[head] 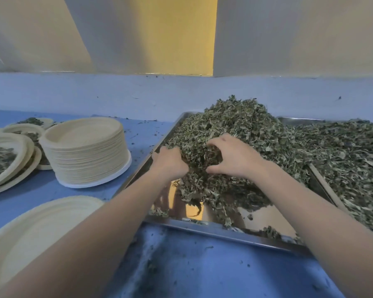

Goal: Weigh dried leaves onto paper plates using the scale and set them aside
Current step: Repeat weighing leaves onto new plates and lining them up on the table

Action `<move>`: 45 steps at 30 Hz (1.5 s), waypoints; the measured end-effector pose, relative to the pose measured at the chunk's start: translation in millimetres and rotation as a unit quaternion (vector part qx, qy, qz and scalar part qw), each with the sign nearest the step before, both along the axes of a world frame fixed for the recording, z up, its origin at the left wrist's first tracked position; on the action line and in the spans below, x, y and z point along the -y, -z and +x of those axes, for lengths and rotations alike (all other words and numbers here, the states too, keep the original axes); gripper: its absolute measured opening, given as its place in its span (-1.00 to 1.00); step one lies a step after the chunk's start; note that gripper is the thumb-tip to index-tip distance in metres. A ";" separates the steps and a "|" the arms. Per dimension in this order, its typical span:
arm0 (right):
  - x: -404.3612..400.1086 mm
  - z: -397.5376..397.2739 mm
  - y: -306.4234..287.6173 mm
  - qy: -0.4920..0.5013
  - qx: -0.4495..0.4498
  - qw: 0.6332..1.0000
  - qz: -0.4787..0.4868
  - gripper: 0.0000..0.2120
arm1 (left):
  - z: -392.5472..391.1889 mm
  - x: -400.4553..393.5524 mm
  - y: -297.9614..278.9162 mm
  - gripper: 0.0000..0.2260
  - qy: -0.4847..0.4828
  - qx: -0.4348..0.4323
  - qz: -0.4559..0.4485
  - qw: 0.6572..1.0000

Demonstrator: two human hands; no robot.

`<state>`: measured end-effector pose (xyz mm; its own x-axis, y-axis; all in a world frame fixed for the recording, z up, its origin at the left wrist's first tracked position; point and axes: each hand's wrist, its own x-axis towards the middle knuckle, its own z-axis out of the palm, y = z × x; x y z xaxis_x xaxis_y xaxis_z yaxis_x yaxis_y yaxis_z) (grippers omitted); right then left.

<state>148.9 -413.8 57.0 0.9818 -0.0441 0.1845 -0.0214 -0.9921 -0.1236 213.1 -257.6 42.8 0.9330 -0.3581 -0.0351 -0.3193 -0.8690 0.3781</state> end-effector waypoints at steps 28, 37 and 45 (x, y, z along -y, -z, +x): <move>-23.4 -3.0 23.9 -0.052 -0.157 0.981 0.099 -0.10 | -19.5 1.3 0.6 -0.42 0.158 -0.153 0.028 0.975; -15.7 -12.5 -16.1 -0.033 -0.032 0.972 0.231 -0.34 | -26.6 6.6 -33.1 -0.40 0.125 -0.029 -0.093 0.987; -29.9 -30.9 -12.0 -0.019 -0.054 0.983 0.174 -0.33 | -46.6 7.9 -23.9 -0.18 0.103 -0.164 -0.164 0.967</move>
<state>118.0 -383.9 69.0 0.9970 -0.0489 0.0601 -0.0163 -0.8907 -0.4543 166.5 -265.5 66.7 0.7983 -0.5774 -0.1713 -0.2887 -0.6164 0.7326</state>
